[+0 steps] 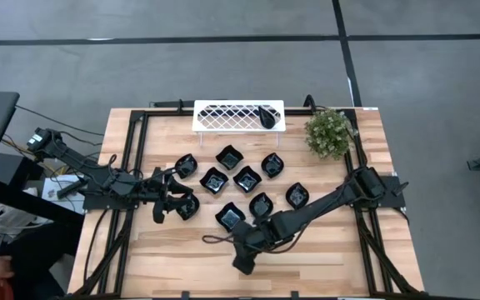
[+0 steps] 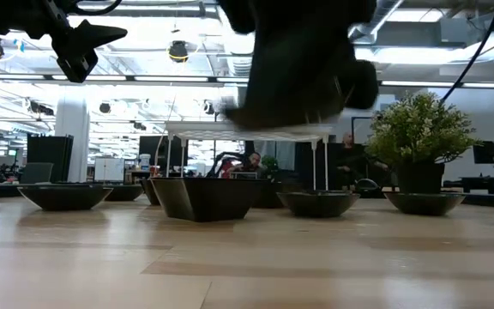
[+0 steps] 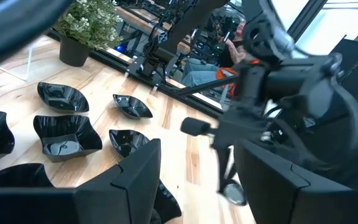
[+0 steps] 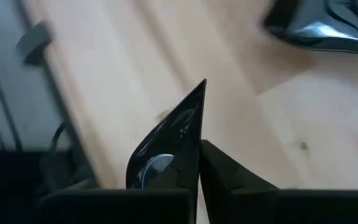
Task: Pick & Place Mini shaped plates
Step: Stack the drop-shaped plate on top of the other drop-shaped plates on the shelf
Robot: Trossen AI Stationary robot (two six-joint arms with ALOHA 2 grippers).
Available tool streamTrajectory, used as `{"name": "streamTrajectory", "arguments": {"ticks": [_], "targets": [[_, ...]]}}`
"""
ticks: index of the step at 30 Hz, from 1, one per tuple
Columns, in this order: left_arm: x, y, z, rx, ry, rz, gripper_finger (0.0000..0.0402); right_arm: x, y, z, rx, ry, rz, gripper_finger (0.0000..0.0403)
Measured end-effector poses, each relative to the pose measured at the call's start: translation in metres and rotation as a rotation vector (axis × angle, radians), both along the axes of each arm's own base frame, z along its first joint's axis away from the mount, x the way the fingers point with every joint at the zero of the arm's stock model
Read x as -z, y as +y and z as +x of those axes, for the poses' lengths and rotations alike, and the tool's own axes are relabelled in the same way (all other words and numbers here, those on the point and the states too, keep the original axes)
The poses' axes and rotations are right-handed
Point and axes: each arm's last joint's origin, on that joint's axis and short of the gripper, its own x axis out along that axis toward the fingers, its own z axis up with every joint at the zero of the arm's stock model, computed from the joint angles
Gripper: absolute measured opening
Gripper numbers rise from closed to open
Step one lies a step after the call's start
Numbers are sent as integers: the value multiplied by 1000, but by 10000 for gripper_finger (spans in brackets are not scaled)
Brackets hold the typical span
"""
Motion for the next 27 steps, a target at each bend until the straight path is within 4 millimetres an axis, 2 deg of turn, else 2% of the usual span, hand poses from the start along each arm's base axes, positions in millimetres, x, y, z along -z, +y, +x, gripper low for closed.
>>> {"name": "streamTrajectory", "arguments": {"ticks": [6, 12, 19, 27], "targets": [[0, 0, 0, 0, 0, 0, 205, -29, 3, 7, -226, -94, -56, 1], [0, 0, 0, 0, 0, 0, 205, -51, -4, 17, -429, -235, -107, 1], [0, 0, 0, 0, 0, 0, 205, -76, -12, 31, -706, -482, 59, 1], [0, 0, 0, 0, 0, 0, 205, -93, -25, 42, -873, -672, 285, 1]]}}
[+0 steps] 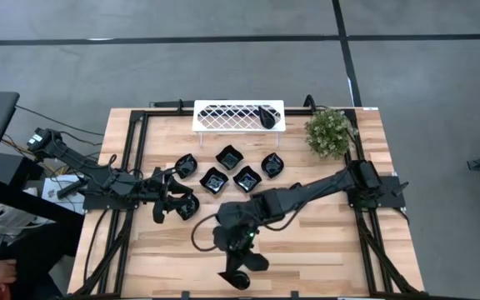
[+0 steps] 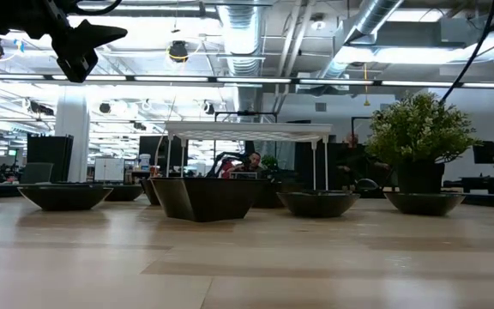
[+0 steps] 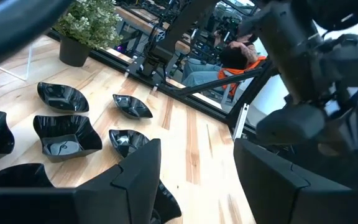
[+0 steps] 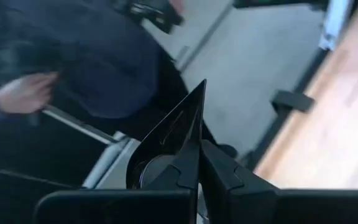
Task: Pick & Place Mini shaped plates
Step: Stack the drop-shaped plate on top of the other drop-shaped plates on the shelf
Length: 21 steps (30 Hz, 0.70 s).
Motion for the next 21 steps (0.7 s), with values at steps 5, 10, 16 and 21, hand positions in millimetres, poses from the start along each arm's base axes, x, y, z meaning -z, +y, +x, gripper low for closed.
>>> {"name": "streamTrajectory", "arguments": {"ticks": [5, 10, 16, 21], "targets": [[0, 0, 0, 0, 0, 0, 205, -9, -5, 3, -95, -61, 93, 1], [0, 0, 0, 0, 0, 0, 205, -14, -9, 5, -126, -90, 131, 1], [0, 0, 0, 0, 0, 0, 205, -9, -14, 5, -87, -3, 118, 1], [0, 0, 0, 0, 0, 0, 205, 11, -23, 0, 91, 198, -21, 1]]}}
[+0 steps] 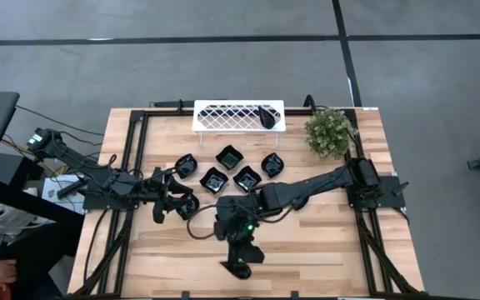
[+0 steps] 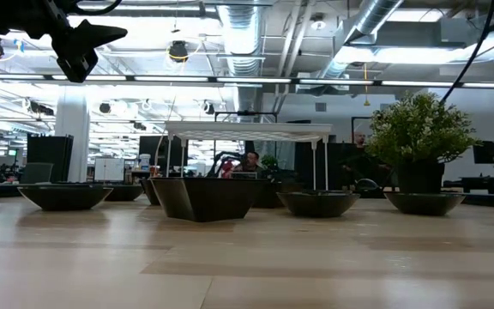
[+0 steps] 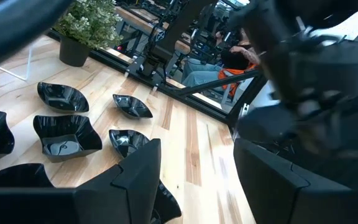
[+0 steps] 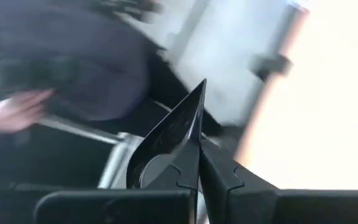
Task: Pick & Place Mini shaped plates
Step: Stack the drop-shaped plate on top of the other drop-shaped plates on the shelf
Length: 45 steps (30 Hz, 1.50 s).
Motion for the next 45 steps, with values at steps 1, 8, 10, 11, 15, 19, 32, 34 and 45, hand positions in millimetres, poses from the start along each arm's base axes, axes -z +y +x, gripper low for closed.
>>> {"name": "streamTrajectory", "arguments": {"ticks": [1, 8, 10, 11, 15, 19, 32, 34, 45], "targets": [[0, 0, 0, 0, 0, 0, 205, 4, -3, -2, 38, 45, -41, 1], [0, 0, 0, 0, 0, 0, 205, 23, -26, -18, 223, 293, -308, 1], [0, 0, 0, -1, 0, 0, 205, 23, -35, -21, 246, 313, -362, 1], [0, 0, 0, -1, 0, 0, 205, 21, -40, -24, 259, 321, -394, 1], [0, 0, 0, -2, -1, -4, 205, 6, -68, -34, 322, 297, -496, 1], [-1, 0, 0, -2, -6, -8, 205, -16, -107, -48, 381, 259, -550, 1], [-2, 0, 1, -6, -22, -15, 205, -65, -249, -118, 631, 217, -637, 1], [-2, 0, 1, -6, -23, -16, 205, -65, -268, -126, 666, 218, -652, 1], [-3, 0, 1, -6, -29, -19, 205, -48, -339, -144, 780, 235, -675, 1]]}}
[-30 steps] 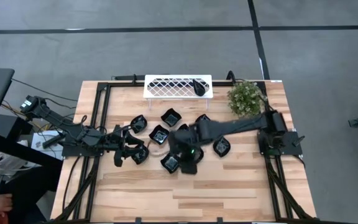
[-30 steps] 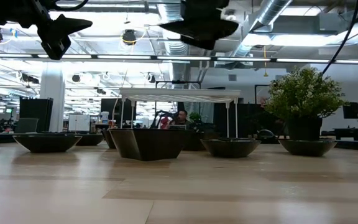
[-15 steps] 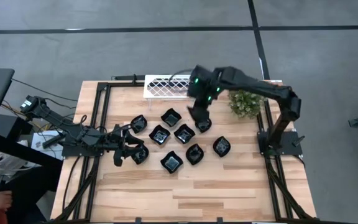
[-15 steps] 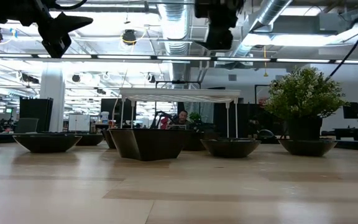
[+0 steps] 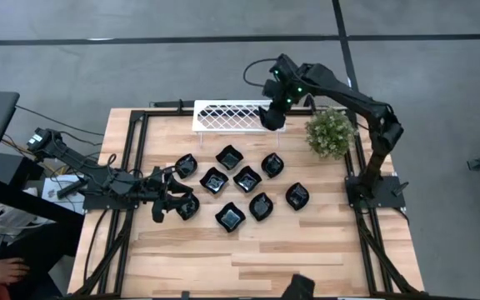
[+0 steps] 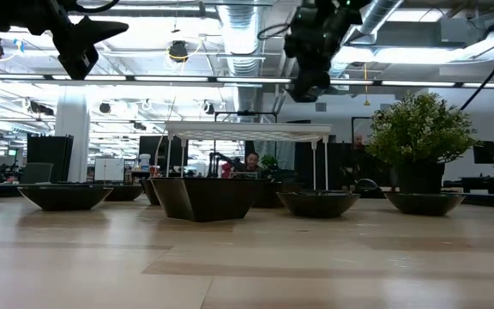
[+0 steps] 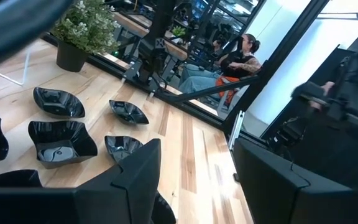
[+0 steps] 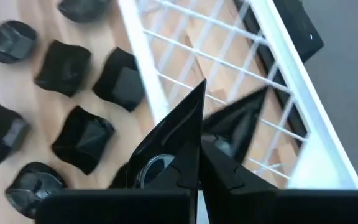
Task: Pick & Place Mini shaped plates
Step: Stack the drop-shaped plate on top of the other drop-shaped plates on the shelf
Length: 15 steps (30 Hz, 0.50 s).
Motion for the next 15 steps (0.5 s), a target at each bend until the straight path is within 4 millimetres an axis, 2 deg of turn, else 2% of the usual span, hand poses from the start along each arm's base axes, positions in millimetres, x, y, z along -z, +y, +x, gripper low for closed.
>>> {"name": "streamTrajectory", "arguments": {"ticks": [7, 15], "targets": [[0, 0, 0, 0, -4, -2, 205, 17, -25, 2, 4, -25, 30, 1], [-1, 0, 0, 0, -11, -6, 205, 15, -41, -7, 27, -84, 41, 1]]}}
